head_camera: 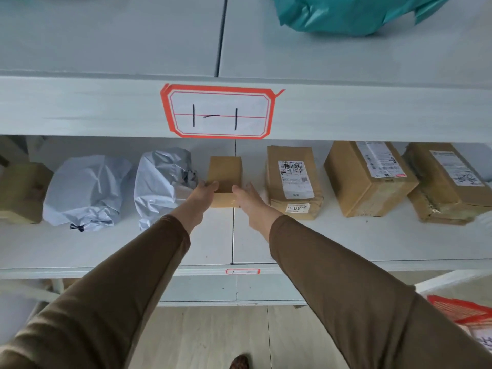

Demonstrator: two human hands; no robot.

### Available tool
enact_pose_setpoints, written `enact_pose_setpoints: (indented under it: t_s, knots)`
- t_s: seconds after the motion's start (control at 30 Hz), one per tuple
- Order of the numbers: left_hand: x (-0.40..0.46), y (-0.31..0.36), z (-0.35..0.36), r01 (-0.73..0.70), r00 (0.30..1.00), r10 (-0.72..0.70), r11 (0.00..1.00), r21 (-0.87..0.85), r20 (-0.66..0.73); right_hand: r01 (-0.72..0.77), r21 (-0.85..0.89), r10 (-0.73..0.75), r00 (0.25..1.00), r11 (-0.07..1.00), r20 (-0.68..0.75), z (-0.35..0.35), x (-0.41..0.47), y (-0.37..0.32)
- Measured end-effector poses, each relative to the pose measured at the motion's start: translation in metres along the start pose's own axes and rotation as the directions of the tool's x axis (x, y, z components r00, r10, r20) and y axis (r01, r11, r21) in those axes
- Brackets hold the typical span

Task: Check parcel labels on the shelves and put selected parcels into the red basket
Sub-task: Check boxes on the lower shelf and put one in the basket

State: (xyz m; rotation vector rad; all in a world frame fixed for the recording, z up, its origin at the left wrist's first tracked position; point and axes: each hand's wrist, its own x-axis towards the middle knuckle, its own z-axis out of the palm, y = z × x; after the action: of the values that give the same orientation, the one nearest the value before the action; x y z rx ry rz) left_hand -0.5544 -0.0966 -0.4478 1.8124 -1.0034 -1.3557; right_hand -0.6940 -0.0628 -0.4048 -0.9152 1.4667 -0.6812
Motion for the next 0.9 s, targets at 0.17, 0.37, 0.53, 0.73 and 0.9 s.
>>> enact_pose_setpoints:
  t_s: [0.17,0.37,0.53,0.73,0.9]
  knots:
    - [-0.006,-0.008,-0.002,-0.095,0.995,0.096,0.995,-0.026,0.035,-0.001,0.114,-0.002,1.0,0.993,0.021,-0.002,0.002,0.009]
    - [-0.081,0.003,-0.003,-0.252,0.965,0.261,0.922,-0.294,-0.007,0.314,0.16,-0.286,0.942,0.936,-0.175,-0.016,-0.052,0.012]
    - [-0.184,0.012,0.009,-0.396,0.905,0.425,0.854,-0.338,0.011,0.311,0.399,-0.272,0.95,0.863,-0.152,-0.043,-0.127,0.024]
    - [-0.289,-0.004,0.014,-0.73,0.68,0.731,0.67,0.135,0.051,0.053,0.798,-0.172,0.983,0.6,0.065,-0.078,-0.21,0.062]
    - [-0.337,-0.015,0.012,-0.777,0.628,0.775,0.621,0.101,0.072,0.07,0.778,-0.199,0.977,0.625,0.072,-0.083,-0.26,0.092]
